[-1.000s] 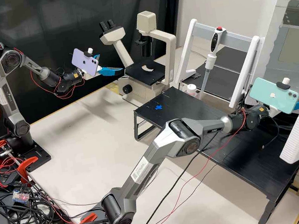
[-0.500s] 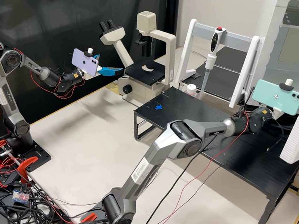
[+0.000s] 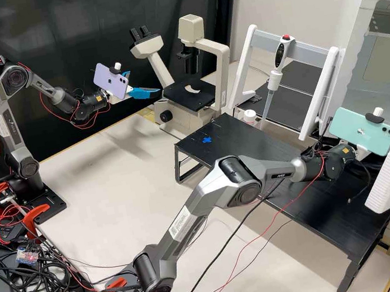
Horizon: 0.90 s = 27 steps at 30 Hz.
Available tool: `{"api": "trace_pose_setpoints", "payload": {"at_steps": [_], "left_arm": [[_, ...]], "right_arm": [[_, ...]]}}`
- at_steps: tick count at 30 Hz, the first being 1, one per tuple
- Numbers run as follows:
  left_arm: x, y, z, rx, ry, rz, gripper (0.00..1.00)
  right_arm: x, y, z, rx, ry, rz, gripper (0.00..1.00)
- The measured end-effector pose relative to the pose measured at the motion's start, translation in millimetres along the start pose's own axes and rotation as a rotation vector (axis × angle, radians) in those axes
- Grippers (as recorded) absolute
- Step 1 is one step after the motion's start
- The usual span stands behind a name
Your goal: Move the petri dish to the microscope
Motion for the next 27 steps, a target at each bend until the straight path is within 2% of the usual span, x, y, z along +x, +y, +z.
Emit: {"api": "trace_pose_setpoints", "payload": {"at_steps": [5,11,16,19,24,27], "left_arm": [[0,0.0,0,0.000,0.000,0.000,1.00],[0,0.0,0,0.000,0.000,0.000,1.00],[0,0.0,0,0.000,0.000,0.000,1.00],[0,0.0,0,0.000,0.000,0.000,1.00],[0,0.0,0,0.000,0.000,0.000,1.00],[0,0.0,0,0.000,0.000,0.000,1.00]], "right_arm": [[-16,8,1,0.014,0.020,0.010,0.00],[-36,10,3,0.052,0.027,0.028,0.00],[-61,11,7,0.051,0.050,0.057,0.00],[-83,10,9,0.081,0.071,0.086,0.00],[-121,9,2,0.104,0.140,0.143,0.00],[-150,0,-9,0.094,0.201,0.157,0.00]]}}
